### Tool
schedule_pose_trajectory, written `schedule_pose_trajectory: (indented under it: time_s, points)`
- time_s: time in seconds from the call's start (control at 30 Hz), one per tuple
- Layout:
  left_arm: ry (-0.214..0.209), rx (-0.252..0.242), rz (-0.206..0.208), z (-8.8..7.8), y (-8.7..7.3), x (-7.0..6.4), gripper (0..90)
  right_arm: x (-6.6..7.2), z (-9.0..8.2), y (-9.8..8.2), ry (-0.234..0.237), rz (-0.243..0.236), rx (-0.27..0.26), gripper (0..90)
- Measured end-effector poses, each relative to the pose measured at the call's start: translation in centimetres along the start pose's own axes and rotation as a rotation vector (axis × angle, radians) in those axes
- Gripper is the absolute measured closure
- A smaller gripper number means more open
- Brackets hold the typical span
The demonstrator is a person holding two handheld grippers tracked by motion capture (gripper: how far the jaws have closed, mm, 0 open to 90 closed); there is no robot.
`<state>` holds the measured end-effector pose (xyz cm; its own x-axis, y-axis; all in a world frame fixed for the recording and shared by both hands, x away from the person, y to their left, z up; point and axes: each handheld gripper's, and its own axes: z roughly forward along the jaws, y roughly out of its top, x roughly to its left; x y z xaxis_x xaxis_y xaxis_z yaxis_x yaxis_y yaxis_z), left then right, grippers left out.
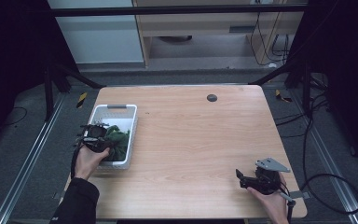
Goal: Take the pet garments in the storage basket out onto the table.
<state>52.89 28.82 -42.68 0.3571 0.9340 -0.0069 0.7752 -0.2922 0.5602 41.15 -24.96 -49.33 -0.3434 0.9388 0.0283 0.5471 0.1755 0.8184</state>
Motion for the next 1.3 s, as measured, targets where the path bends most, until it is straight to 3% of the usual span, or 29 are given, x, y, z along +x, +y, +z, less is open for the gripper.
schedule_pose_trajectory:
  time_s: [0.23, 0.77, 1.3]
  points:
    - [0.012, -0.035, 0.008, -1.1, 0.1, 0.3, 78.9, 0.0, 0.0, 0.0, -0.001, 0.003, 0.0, 8.4]
    - [0.006, -0.124, 0.052, -6.1, 1.2, 0.5, 78.8, -0.1, 0.0, 0.0, -0.012, -0.008, -0.006, 8.3]
    - [-0.011, -0.178, 0.137, -10.5, 2.3, -1.0, 78.7, -0.1, -0.1, 0.0, -0.021, -0.012, -0.018, 8.0]
